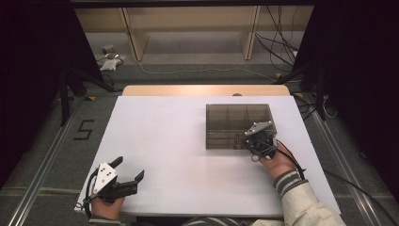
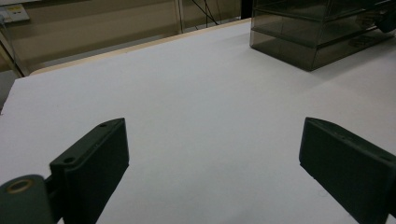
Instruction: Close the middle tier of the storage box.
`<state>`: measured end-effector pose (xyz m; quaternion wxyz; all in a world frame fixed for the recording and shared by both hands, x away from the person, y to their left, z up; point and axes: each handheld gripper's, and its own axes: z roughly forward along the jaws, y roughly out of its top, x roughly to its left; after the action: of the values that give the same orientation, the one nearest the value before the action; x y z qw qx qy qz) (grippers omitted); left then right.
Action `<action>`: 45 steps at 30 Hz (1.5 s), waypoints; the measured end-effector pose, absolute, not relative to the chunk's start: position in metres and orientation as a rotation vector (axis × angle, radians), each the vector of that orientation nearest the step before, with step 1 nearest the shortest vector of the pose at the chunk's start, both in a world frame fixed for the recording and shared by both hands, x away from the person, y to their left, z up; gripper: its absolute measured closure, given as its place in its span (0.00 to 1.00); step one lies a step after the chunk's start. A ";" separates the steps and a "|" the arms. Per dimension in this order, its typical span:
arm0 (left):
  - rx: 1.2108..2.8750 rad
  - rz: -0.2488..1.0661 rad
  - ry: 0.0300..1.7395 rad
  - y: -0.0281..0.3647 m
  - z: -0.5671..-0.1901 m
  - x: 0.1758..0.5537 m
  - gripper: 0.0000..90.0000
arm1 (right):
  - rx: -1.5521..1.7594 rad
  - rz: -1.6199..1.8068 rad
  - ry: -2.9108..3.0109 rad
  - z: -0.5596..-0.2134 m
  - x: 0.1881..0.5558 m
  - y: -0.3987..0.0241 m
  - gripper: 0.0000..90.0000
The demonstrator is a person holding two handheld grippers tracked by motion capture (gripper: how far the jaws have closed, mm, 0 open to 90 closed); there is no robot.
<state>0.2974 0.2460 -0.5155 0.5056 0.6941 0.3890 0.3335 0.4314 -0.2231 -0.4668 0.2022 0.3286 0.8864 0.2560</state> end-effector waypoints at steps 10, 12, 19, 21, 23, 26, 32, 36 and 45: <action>1.673 0.800 0.937 0.246 -0.516 0.299 0.09 | 0.894 0.786 2.459 -0.451 0.410 -0.225 0.87; 1.667 0.805 0.928 0.244 -0.515 0.298 0.09 | 0.869 0.830 2.451 -0.445 0.405 -0.228 0.81; 1.672 0.795 0.925 0.245 -0.515 0.298 0.09 | 0.820 0.939 2.391 -0.435 0.387 -0.236 0.60; 1.672 0.794 0.925 0.243 -0.515 0.299 0.09 | 0.805 0.973 2.374 -0.432 0.382 -0.239 0.56; 1.677 0.796 0.921 0.242 -0.515 0.298 0.09 | 0.792 1.002 2.363 -0.431 0.377 -0.243 0.52; 1.676 0.796 0.922 0.242 -0.515 0.298 0.09 | 0.778 1.032 2.348 -0.430 0.370 -0.248 0.47; 1.669 0.797 0.922 0.243 -0.514 0.298 0.09 | 0.786 1.116 2.318 -0.435 0.359 -0.266 0.37; 1.675 0.797 0.919 0.243 -0.514 0.298 0.09 | 0.782 1.133 2.312 -0.442 0.353 -0.276 0.30; 1.678 0.796 0.914 0.241 -0.514 0.299 0.09 | 0.811 1.217 2.275 -0.460 0.342 -0.297 0.17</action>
<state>0.2994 0.2413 -0.5138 0.5106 0.6970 0.3797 0.3307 0.3422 -0.2974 -0.4604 0.2167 0.2926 0.8213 0.4393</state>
